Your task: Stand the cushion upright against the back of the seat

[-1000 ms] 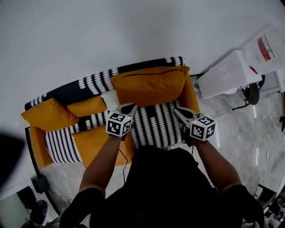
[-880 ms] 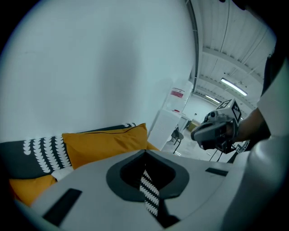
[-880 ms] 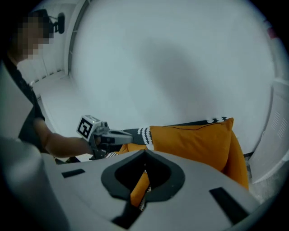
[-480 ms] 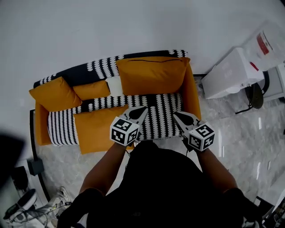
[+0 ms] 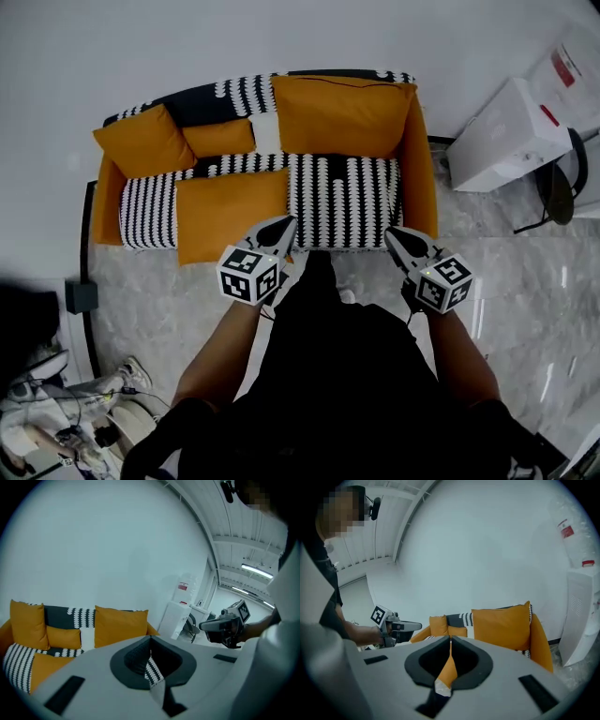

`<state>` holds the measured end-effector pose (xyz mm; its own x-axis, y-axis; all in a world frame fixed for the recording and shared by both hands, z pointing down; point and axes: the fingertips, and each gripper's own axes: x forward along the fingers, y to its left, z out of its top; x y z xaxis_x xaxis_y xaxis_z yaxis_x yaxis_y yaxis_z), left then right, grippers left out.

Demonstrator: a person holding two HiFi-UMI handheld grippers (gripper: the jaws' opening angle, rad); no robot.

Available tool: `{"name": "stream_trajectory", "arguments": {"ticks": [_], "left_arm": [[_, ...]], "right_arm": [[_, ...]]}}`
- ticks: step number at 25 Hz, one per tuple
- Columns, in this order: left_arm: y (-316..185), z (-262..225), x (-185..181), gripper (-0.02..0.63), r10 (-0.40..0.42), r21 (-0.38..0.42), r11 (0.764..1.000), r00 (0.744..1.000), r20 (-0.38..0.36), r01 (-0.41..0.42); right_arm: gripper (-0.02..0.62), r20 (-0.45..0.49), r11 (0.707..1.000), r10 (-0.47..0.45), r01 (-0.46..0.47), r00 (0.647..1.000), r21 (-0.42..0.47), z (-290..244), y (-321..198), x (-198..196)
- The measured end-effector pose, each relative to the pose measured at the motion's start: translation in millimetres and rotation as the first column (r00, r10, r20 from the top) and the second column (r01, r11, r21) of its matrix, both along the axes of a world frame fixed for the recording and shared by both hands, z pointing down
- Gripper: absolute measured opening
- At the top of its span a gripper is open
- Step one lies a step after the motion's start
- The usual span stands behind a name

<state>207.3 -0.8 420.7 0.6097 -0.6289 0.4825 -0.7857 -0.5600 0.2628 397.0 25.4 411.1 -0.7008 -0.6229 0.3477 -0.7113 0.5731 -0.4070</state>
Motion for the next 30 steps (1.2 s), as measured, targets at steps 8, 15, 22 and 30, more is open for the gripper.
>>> {"name": "stream_trajectory", "arguments": {"ticks": [8,15,22,30], "left_arm": [[64.0,-33.1,-33.8,0.017,-0.081,0.059,0.995,0.996,0.049,0.078],[101.1,-39.3,-100.2,0.017,-0.188,0.077,0.98,0.98,0.07,0.183],[122.8,-23.5,-188.6,0.017,-0.262,0.064,0.964,0.963,0.067,0.258],[123.3,-3.3,-323.6,0.017,-0.223,0.054,0.974,0.972,0.076,0.219]], "right_arm": [[0.038,0.046,0.991,-0.133,0.132,0.99,0.019,-11.1,45.1,-57.2],[0.038,0.028,0.971,-0.239,0.239,0.971,0.003,0.7,69.2,-114.6],[0.038,-0.029,0.952,-0.305,0.305,0.952,0.004,3.7,74.3,-191.9],[0.038,-0.083,0.975,-0.219,0.216,0.972,-0.043,25.2,76.0,-305.3]]}}
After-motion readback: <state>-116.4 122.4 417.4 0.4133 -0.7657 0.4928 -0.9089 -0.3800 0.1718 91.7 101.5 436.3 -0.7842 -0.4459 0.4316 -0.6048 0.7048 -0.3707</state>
